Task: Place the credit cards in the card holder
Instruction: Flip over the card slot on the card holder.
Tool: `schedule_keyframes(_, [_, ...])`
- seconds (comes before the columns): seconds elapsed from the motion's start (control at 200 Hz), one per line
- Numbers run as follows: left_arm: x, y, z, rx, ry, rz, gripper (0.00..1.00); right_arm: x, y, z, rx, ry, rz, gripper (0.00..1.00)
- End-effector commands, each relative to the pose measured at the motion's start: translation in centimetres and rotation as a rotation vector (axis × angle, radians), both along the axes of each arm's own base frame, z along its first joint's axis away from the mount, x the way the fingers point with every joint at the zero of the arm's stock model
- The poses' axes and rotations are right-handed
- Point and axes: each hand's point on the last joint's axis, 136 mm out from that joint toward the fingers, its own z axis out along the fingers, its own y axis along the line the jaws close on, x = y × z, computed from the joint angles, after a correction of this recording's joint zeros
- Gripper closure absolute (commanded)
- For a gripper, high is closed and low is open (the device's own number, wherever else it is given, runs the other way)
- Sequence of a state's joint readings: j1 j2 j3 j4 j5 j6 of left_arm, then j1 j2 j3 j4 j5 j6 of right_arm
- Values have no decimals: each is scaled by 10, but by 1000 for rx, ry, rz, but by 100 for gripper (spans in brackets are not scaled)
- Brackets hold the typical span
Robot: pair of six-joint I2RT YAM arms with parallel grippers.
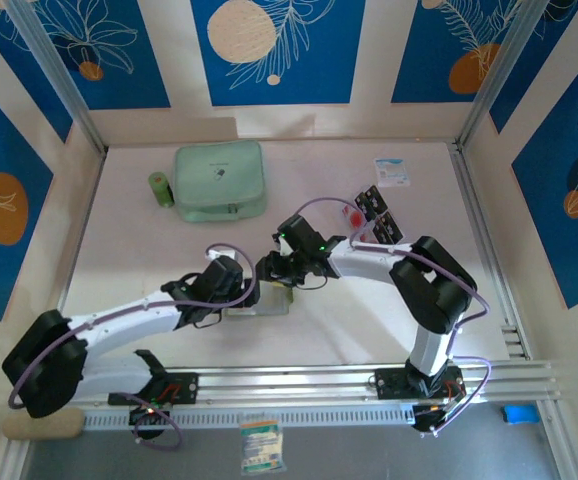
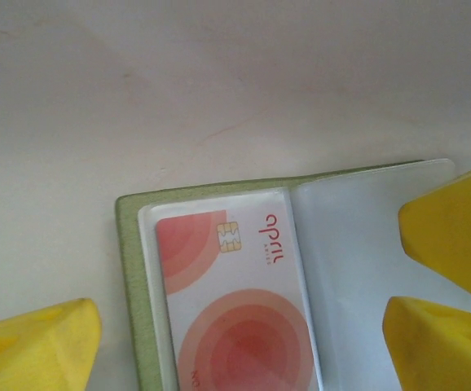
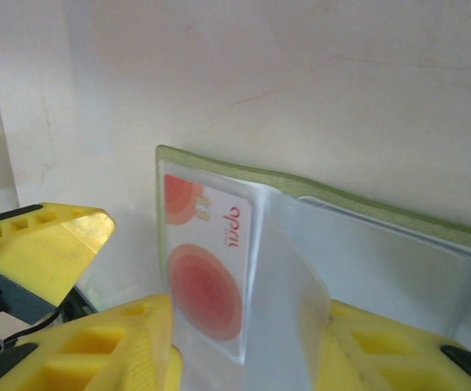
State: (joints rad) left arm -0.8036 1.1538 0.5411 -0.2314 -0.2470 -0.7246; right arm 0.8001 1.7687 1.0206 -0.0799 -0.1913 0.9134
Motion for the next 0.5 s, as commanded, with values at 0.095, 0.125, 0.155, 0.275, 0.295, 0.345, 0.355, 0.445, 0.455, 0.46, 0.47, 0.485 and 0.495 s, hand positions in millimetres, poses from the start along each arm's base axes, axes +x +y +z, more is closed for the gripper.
schedule_keyframes(0.095, [3,22,25,12,-77,67,7,-19,17,10,17,27,42,45])
schedule_keyframes(0.125, [3,25,29,10,-86,76,7,-20,20,10,18,29,46,45])
schedule_keyframes(0.155, [3,28,32,8,-96,85,7,-20,23,10,21,29,51,45])
schedule_keyframes(0.275, [1,40,44,-4,-130,117,6,-22,35,11,24,35,61,44])
schedule_keyframes(0.295, [1,42,45,-6,-135,121,6,-22,37,11,25,36,63,44])
schedule_keyframes(0.345, [1,45,49,-14,-146,130,6,-22,42,11,27,39,64,44])
schedule_keyframes(0.355, [0,46,49,-15,-147,131,6,-22,43,10,26,41,65,44])
schedule_keyframes(0.445, [-1,49,54,-26,-157,137,6,-21,52,7,25,49,70,44])
schedule_keyframes(0.455, [-1,49,54,-26,-157,138,6,-21,53,6,24,51,71,43])
schedule_keyframes(0.46, [-1,49,54,-27,-158,138,6,-21,53,6,25,51,71,43])
schedule_keyframes(0.47, [-1,50,54,-27,-158,140,6,-21,54,5,24,53,72,43])
schedule_keyframes(0.485, [-1,50,54,-26,-159,141,6,-21,56,4,23,55,73,43])
schedule_keyframes(0.495, [-1,51,54,-26,-159,142,6,-21,57,4,25,56,73,43])
